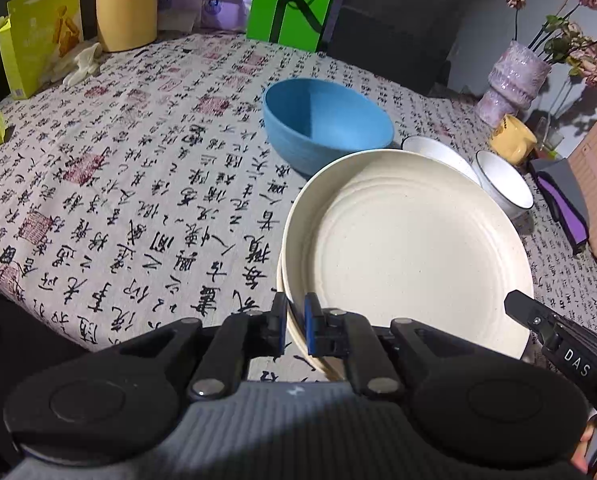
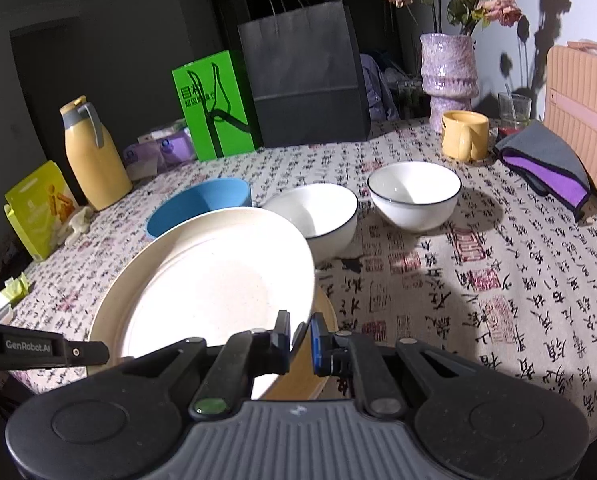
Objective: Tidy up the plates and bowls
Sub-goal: 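Lower the held cream plate onto the other cream plate before the bowls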
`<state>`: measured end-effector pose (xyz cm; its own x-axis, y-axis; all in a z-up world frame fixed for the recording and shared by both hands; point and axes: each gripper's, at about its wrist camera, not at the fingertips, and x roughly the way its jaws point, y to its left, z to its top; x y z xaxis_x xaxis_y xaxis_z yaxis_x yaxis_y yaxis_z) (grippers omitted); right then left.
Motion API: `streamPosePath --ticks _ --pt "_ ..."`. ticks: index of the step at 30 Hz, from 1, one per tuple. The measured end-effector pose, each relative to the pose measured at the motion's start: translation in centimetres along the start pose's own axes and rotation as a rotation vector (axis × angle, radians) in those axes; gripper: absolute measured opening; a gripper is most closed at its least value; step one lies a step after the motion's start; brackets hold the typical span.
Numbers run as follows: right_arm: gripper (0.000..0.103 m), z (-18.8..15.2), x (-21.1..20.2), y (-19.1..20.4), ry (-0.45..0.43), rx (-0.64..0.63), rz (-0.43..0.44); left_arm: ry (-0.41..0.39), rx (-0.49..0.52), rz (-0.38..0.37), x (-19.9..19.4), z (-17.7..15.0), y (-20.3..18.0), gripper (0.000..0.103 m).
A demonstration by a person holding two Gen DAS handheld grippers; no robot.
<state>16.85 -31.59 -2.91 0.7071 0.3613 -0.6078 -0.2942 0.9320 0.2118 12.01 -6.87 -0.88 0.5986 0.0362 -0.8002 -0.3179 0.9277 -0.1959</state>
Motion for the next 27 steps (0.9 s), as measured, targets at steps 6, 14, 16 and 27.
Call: streamPosePath --ticks 6,14,16,27 --pt "0.01 -0.8 1.0 -0.3 0.025 0.002 -0.014 0.026 0.004 0.006 1.3 -0.5 0.0 0.009" --pt "0.01 -1.3 2.0 -0.3 0.05 -0.013 -0.046 0.015 0.026 0.021 1.8 -0.7 -0.5 0.009" --pt "0.01 -1.3 2.1 -0.2 0.05 -0.023 -0.057 0.01 0.035 0.027 1.9 -0.8 -0.7 0.009" --pt "0.011 -1.8 3.1 1.2 0.06 -0.116 -0.136 -0.001 0.093 0.077 2.4 -0.8 -1.5 0.01"
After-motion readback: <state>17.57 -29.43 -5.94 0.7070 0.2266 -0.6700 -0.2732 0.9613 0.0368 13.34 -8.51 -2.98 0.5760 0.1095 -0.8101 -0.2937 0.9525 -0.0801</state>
